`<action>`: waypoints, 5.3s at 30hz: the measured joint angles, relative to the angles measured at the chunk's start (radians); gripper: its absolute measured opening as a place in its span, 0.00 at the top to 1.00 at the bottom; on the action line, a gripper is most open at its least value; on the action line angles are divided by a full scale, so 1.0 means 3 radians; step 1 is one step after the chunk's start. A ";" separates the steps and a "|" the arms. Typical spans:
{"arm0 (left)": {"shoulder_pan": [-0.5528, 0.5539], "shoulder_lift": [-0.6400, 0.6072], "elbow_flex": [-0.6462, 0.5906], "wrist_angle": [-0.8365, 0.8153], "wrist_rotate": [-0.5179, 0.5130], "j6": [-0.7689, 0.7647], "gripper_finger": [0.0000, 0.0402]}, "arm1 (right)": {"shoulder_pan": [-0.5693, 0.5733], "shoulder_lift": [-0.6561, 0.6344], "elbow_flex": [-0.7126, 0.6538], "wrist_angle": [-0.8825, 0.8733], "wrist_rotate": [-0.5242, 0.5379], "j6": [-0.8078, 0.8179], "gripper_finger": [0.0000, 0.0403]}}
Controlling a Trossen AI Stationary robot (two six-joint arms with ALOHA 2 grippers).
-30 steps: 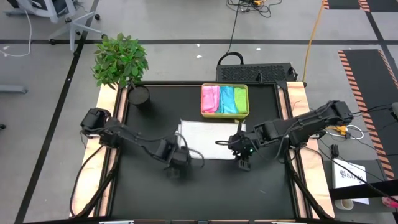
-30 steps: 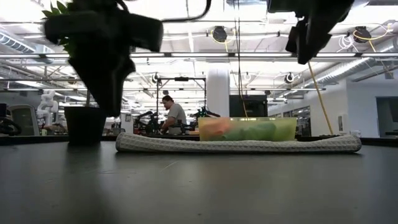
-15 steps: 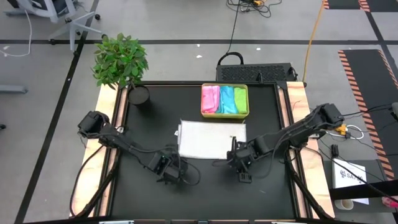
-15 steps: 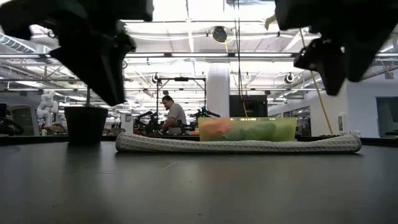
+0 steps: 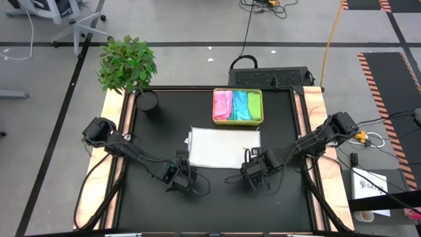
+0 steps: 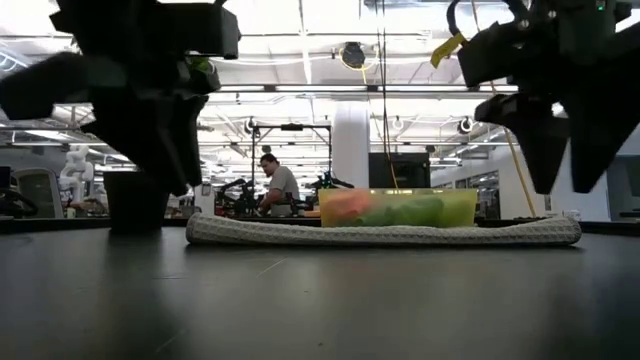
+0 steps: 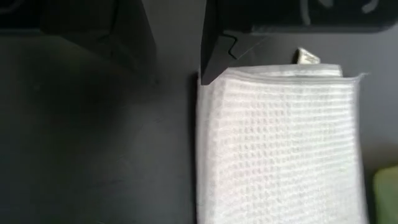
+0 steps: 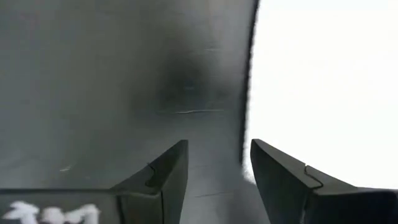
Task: Fold microfiber towels
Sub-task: Fold the white microfiber cloth
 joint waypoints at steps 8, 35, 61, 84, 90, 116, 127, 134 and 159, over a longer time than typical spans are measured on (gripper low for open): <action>0.0114 0.0000 -0.0170 0.0106 -0.0056 0.0052 0.70 | 0.0000 -0.0001 -0.0224 0.0205 0.0127 0.0043 0.59; 0.0278 -0.0003 -0.0407 0.0603 0.0143 0.0518 0.70 | -0.0001 -0.0003 -0.0507 0.0525 0.0058 0.0426 0.59; 0.0478 -0.0003 -0.0562 0.0948 0.0173 0.0461 0.70 | -0.0113 -0.0211 -0.0077 0.0177 0.0069 0.0410 0.59; 0.0478 -0.0003 -0.0562 0.0945 0.0175 0.0389 0.70 | -0.0135 -0.0206 -0.0883 0.0780 0.0083 0.0357 0.59; 0.0478 -0.0003 -0.0561 0.0944 0.0179 0.0389 0.70 | -0.0135 -0.0210 -0.0907 0.0788 0.0092 0.0362 0.59; 0.0478 -0.0003 -0.0561 0.0944 0.0179 0.0380 0.70 | -0.0135 -0.0206 -0.0917 0.0911 0.0151 0.0364 0.59; 0.0478 -0.0003 -0.0561 0.0944 0.0179 0.0311 0.70 | -0.0135 -0.0205 -0.0917 0.0912 0.0153 0.0364 0.59; 0.0478 -0.0003 -0.0561 0.0944 0.0180 0.0310 0.70 | -0.0135 -0.0205 -0.0917 0.0912 0.0156 0.0364 0.59; 0.0464 -0.0001 -0.0561 0.0958 0.0256 0.0138 0.70 | -0.0134 -0.0209 -0.1006 0.1004 0.0180 0.0455 0.64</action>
